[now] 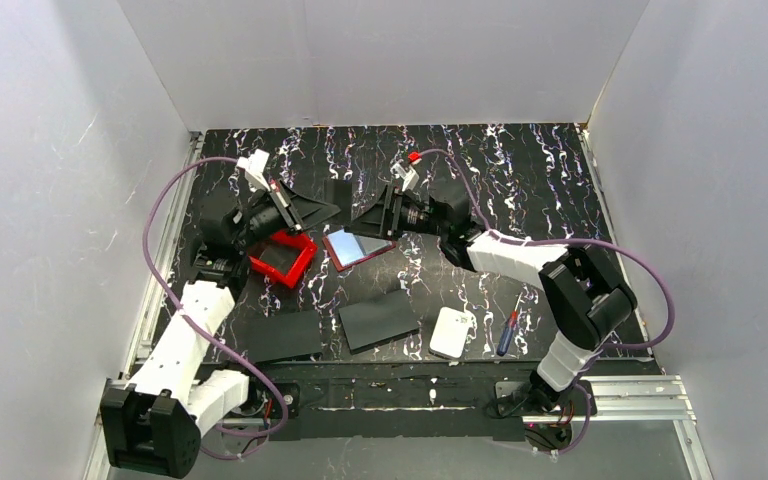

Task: Put the credit cards into the card holder
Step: Insert the credit card into the card slot.

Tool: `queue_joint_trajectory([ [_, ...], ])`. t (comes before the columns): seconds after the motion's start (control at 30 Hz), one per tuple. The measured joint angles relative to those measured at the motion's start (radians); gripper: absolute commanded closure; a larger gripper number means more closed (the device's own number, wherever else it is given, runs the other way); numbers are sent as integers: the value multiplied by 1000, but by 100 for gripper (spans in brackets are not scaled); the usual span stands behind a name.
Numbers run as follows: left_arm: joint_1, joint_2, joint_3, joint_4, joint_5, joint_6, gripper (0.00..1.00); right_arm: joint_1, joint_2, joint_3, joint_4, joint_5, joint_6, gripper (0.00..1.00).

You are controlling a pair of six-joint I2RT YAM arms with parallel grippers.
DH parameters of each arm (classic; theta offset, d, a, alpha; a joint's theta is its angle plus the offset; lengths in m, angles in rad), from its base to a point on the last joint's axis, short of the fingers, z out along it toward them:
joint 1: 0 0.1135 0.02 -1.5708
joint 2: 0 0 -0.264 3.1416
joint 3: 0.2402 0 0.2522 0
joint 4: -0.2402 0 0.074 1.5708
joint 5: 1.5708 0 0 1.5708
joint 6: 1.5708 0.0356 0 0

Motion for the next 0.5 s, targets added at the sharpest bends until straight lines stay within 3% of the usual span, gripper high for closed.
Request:
queue_joint_trajectory([
  [0.1,-35,-3,-9,53,-40,-29,100,5,0,-20,154,1,100,38],
  [0.23,-67,-20,-58,111,-130,-71,100,5,-14,-81,338,31,213,35],
  [0.5,-76,-65,-89,149,-257,-119,100,5,-76,-143,406,66,278,34],
])
